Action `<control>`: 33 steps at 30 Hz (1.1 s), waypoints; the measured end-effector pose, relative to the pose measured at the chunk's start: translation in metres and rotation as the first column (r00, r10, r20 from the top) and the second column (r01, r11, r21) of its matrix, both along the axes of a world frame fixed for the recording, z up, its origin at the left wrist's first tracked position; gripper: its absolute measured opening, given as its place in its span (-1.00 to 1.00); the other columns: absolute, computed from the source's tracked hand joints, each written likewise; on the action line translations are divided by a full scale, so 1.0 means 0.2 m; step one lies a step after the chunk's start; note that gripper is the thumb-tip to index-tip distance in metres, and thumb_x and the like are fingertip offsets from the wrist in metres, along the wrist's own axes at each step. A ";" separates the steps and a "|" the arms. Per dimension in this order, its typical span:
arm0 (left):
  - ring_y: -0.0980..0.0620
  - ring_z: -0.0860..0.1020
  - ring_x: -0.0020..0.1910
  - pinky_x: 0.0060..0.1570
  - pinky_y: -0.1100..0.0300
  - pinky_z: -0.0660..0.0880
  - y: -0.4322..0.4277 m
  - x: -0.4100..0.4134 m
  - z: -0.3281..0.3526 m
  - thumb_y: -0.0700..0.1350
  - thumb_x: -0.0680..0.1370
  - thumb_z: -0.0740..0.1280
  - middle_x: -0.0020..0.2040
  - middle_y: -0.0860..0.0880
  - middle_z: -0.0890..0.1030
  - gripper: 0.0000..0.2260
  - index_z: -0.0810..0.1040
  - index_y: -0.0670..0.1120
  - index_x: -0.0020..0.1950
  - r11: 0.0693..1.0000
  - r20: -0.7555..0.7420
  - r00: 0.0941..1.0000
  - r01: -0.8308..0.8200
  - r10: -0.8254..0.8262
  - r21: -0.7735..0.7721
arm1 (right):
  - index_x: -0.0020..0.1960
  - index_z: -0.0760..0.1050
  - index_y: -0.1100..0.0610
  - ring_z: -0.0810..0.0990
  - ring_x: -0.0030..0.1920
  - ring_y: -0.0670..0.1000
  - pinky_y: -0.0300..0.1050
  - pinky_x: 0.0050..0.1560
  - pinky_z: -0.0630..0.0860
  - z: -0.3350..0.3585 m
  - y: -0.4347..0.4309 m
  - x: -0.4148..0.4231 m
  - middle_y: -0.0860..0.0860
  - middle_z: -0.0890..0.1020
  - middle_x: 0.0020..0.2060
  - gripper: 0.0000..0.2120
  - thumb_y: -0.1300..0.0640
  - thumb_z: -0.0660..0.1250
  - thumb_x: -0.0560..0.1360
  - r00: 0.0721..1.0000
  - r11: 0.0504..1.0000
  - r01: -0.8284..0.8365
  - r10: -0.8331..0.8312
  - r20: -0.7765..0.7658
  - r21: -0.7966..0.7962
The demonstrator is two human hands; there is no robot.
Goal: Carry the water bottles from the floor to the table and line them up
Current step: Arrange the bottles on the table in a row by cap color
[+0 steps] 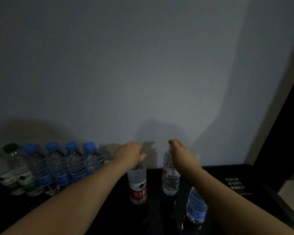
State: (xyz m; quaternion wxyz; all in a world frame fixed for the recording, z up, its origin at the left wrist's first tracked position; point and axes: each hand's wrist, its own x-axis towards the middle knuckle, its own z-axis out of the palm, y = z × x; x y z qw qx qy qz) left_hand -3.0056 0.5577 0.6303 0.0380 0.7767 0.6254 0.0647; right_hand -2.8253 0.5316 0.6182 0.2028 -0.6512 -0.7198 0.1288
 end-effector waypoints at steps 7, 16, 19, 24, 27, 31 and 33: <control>-0.06 0.46 0.09 -0.07 0.21 0.32 -0.04 -0.08 0.02 0.05 0.43 0.39 0.10 -0.09 0.50 -0.68 0.46 -0.03 0.10 0.993 0.104 0.989 0.113 -0.109 -0.036 | 0.41 0.19 0.12 0.48 0.13 0.18 0.05 0.09 0.51 0.00 -0.02 0.00 0.14 0.32 0.34 -0.56 0.32 0.11 0.56 0.999 1.000 -0.002 0.003 -0.034 0.010; -0.04 0.49 0.05 -0.06 0.18 0.39 -0.01 -0.20 0.08 0.02 0.43 0.40 0.10 -0.07 0.55 -0.71 0.48 -0.03 0.09 0.987 0.047 0.988 0.147 -0.144 -0.059 | 0.35 0.28 0.08 0.50 0.12 0.18 0.08 0.12 0.50 0.06 -0.01 -0.07 0.16 0.44 0.23 -0.65 0.13 0.17 0.58 0.999 0.999 0.036 -0.037 -0.022 -0.031; -0.07 0.50 0.08 0.00 0.14 0.41 0.00 -0.25 0.08 -0.01 0.45 0.38 0.10 -0.09 0.55 -0.74 0.48 -0.05 0.08 0.990 0.046 0.990 0.135 -0.133 -0.049 | 0.35 0.29 0.08 0.51 0.12 0.16 0.05 0.13 0.50 0.07 0.00 -0.11 0.15 0.46 0.22 -0.65 0.14 0.19 0.57 1.000 1.000 -0.006 0.005 -0.015 -0.030; -0.09 0.51 0.07 0.04 0.07 0.47 0.03 -0.35 0.11 -0.05 0.46 0.37 0.09 -0.11 0.56 -0.75 0.47 -0.07 0.09 0.993 0.026 0.993 0.115 -0.115 -0.014 | 0.35 0.31 0.08 0.51 0.10 0.11 -0.14 0.02 0.43 0.07 0.05 -0.20 0.13 0.49 0.20 -0.65 0.16 0.20 0.56 0.998 0.999 -0.043 0.042 -0.055 -0.024; -0.10 0.51 0.09 0.07 0.04 0.46 0.05 -0.40 0.12 -0.06 0.47 0.36 0.12 -0.11 0.56 -0.73 0.47 -0.07 0.13 0.995 0.021 0.995 0.101 -0.101 0.001 | 0.34 0.33 0.09 0.51 0.13 0.11 -0.15 0.02 0.41 0.07 0.08 -0.27 0.13 0.50 0.20 -0.65 0.17 0.21 0.56 0.996 0.998 -0.070 0.069 -0.058 -0.011; -0.08 0.51 0.10 0.06 0.09 0.44 0.08 -0.46 0.09 -0.06 0.47 0.36 0.13 -0.09 0.57 -0.72 0.46 -0.06 0.15 0.996 0.076 0.994 0.081 -0.083 0.024 | 0.33 0.34 0.09 0.51 0.13 0.10 -0.14 0.03 0.43 0.06 0.11 -0.35 0.12 0.50 0.19 -0.66 0.17 0.21 0.56 0.993 0.996 -0.086 0.086 -0.082 0.000; -0.08 0.52 0.06 0.00 0.13 0.41 0.08 -0.47 0.08 -0.07 0.47 0.36 0.10 -0.10 0.58 -0.75 0.46 -0.05 0.11 0.996 0.099 0.991 0.088 -0.090 0.029 | 0.33 0.34 0.08 0.50 0.13 0.09 -0.14 0.02 0.42 0.05 0.13 -0.39 0.12 0.51 0.20 -0.66 0.17 0.21 0.56 0.992 0.995 -0.098 0.098 -0.075 0.004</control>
